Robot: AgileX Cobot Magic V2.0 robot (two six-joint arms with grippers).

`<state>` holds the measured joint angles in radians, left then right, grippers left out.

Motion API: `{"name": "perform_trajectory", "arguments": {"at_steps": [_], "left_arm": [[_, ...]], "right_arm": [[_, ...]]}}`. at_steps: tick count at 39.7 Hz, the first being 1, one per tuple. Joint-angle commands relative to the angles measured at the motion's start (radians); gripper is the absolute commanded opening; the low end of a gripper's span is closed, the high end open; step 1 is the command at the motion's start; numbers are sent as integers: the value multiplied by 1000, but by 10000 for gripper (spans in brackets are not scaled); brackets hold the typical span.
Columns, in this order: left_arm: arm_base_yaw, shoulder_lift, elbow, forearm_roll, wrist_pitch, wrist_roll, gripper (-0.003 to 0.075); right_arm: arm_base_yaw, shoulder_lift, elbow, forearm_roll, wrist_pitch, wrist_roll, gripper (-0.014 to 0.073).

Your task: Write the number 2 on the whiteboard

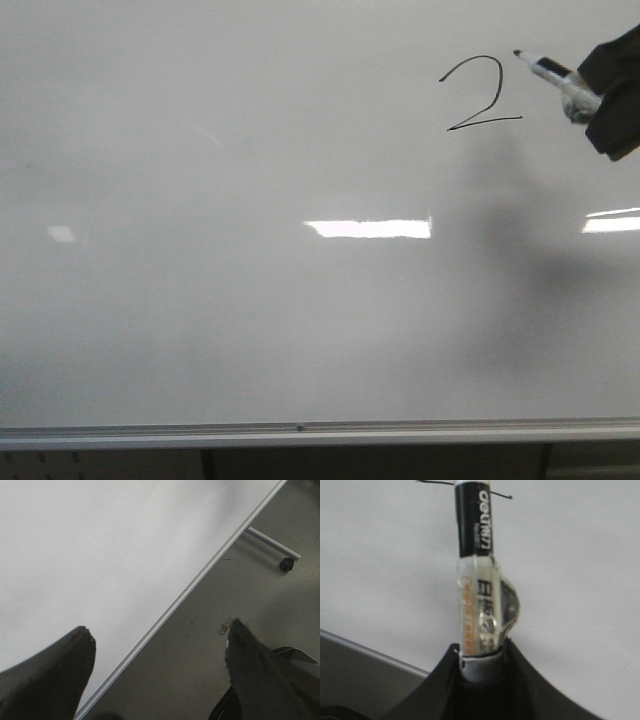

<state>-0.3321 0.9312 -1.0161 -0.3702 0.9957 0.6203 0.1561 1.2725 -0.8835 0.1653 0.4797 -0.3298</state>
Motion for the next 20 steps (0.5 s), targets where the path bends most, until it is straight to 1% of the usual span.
{"name": "perform_trajectory", "arguments": {"at_steps": [1, 4, 7, 11, 14, 17, 20], "left_arm": [[1, -6, -24, -49, -60, 3, 526], [-13, 9, -24, -82, -51, 50, 526], [-51, 28, -24, -109, -51, 105, 526], [-135, 58, -38, -115, -50, 153, 526], [-214, 88, -61, -115, -48, 191, 526], [-295, 119, -87, -115, -48, 220, 526], [-366, 158, -115, -113, -54, 242, 526]], "right_arm": [[50, -100, -33, 6, 34, -83, 58], [115, -151, -33, 7, 104, -172, 58], [197, -197, -33, 7, 173, -248, 58], [303, -237, -33, 7, 276, -322, 58], [382, -255, -33, 12, 360, -354, 58], [445, -256, -33, 34, 431, -356, 58], [502, -256, -33, 54, 466, -356, 58]]}}
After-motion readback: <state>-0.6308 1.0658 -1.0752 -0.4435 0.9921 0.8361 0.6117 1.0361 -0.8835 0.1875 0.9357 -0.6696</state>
